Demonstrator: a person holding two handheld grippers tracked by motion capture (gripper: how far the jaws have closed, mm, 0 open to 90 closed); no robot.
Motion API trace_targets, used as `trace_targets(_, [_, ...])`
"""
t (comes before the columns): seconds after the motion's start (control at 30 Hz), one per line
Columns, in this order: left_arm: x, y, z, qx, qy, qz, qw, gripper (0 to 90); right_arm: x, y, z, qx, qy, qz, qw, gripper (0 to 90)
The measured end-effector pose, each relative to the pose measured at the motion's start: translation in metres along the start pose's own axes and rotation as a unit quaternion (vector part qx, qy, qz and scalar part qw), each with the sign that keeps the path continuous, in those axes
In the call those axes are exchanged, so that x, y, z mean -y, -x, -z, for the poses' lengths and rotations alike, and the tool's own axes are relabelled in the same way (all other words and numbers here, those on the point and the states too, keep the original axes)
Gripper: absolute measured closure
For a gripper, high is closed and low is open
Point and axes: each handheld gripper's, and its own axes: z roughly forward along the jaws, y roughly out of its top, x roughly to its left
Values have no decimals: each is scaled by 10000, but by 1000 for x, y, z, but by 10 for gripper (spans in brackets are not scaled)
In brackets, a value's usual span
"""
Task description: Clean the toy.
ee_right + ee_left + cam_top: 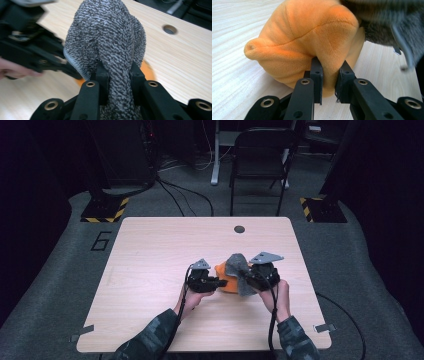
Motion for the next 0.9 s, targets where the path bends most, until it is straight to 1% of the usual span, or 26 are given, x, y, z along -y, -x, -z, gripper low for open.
trace_targets(0.07, [-1, -1, -1, 14, -2, 6, 10000, 785, 0, -7, -4, -66, 12, 127, 9999, 753])
trace_targets(0.1, [-1, -1, -1, 16, -8, 8, 10000, 785, 1, -11, -8, -51, -41, 185, 9998, 752])
trace_targets(0.17, [-2, -1, -2, 40, -12, 61, 10000, 786, 4, -11, -14, -12, -87, 193, 9998, 753])
trace_targets(0.2, [-2, -2, -3, 41, -4, 62, 10000, 786, 6, -10, -16, 31, -138, 221, 9997, 753])
trace_targets(0.23, [-2, -2, -3, 47, -4, 70, 10000, 786, 7, -8, -18, 164, -183, 217, 9995, 753])
trace_targets(0.27, [-2, -2, -3, 49, -7, 62, 10000, 786, 9, -6, -18, 177, -193, 181, 9995, 753])
trace_targets(0.3, [-2, -3, -3, 48, -44, 6, 10000, 786, 10, -2, -18, 164, -219, 224, 9994, 753])
trace_targets(0.33, [-1, -3, -2, 55, -45, -3, 10000, 785, 11, 1, -18, 226, -232, 126, 9994, 752])
trace_targets(0.37, [-1, -3, -2, 51, -26, 1, 10000, 785, 12, 5, -17, 248, -250, 174, 9992, 752])
trace_targets(0.4, [0, -3, -2, 41, -19, 32, 10000, 786, 12, 7, -18, 281, -255, 99, 9992, 752])
trace_targets(0.43, [1, -4, -2, 29, -15, 11, 10000, 785, 13, 9, -18, 299, -280, 88, 9991, 752])
trace_targets(0.5, [1, -3, -2, 50, -19, 60, 10000, 785, 15, 16, -19, 363, -335, 68, 9988, 752])
trace_targets(0.53, [1, -3, -2, 45, -12, 68, 10000, 785, 16, 19, -20, 367, -346, -12, 9987, 752])
trace_targets(0.57, [2, -3, -2, 54, -10, 82, 10000, 785, 17, 22, -21, 364, -364, -19, 9987, 751])
trace_targets(0.6, [2, -4, -2, 61, -7, 81, 9999, 785, 18, 25, -22, 391, -387, -121, 9984, 752])
trace_targets(0.63, [2, -4, -2, 69, -2, 89, 9999, 785, 19, 28, -22, 366, -395, -104, 9985, 751])
trace_targets(0.67, [2, -4, -2, 74, 3, 98, 9999, 785, 20, 31, -22, 401, -410, -136, 9983, 751])
trace_targets(0.7, [2, -4, -2, 80, 11, 97, 9999, 785, 22, 34, -23, 431, -446, -171, 9979, 752])
trace_targets(0.8, [2, -3, -2, 71, 2, 78, 9999, 785, 32, 48, -28, 545, -569, -376, 9962, 752])
trace_targets(0.83, [2, -3, -2, 70, 3, 70, 10000, 785, 34, 51, -30, 561, -606, -440, 9956, 752])
trace_targets(0.87, [2, -3, -2, 60, 13, 60, 10000, 785, 38, 55, -32, 596, -631, -446, 9952, 753])
trace_targets(0.9, [3, -3, -2, 64, 16, 65, 10000, 785, 41, 58, -34, 631, -703, -544, 9940, 753])
